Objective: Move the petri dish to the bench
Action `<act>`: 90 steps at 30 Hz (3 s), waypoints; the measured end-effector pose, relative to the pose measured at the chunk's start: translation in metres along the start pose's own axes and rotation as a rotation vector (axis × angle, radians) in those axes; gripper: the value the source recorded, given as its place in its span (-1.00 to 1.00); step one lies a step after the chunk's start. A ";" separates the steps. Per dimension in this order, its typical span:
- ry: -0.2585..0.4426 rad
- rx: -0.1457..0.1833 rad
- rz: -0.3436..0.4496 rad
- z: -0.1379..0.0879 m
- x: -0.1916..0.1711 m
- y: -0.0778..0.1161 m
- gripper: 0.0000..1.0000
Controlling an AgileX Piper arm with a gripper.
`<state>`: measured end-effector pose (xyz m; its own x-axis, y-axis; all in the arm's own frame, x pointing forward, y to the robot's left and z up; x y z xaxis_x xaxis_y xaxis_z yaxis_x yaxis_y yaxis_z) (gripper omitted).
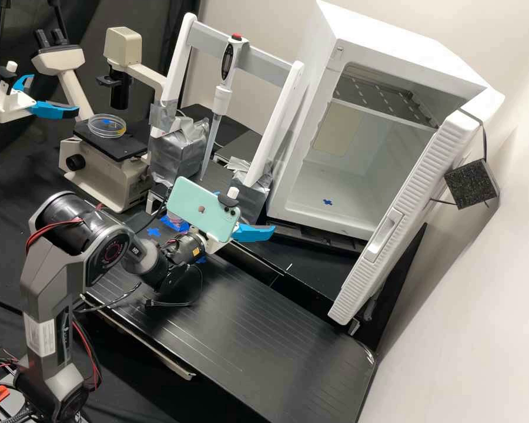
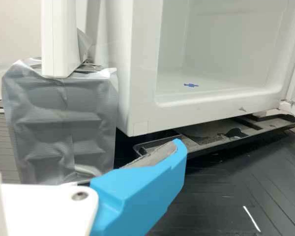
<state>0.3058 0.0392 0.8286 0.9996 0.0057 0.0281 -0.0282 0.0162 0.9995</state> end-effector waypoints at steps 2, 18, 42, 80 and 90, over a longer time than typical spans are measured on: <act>0.000 0.000 0.000 0.000 0.000 0.000 1.00; 0.169 0.010 0.032 -0.020 -0.057 0.003 1.00; 0.865 -0.144 -0.151 -0.185 -0.132 -0.038 1.00; 0.627 -0.074 -0.563 -0.247 0.045 -0.161 1.00; 0.573 -0.110 -0.607 -0.245 0.066 -0.184 1.00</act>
<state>0.3753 0.2815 0.6424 0.6850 0.4705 -0.5561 0.4832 0.2779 0.8303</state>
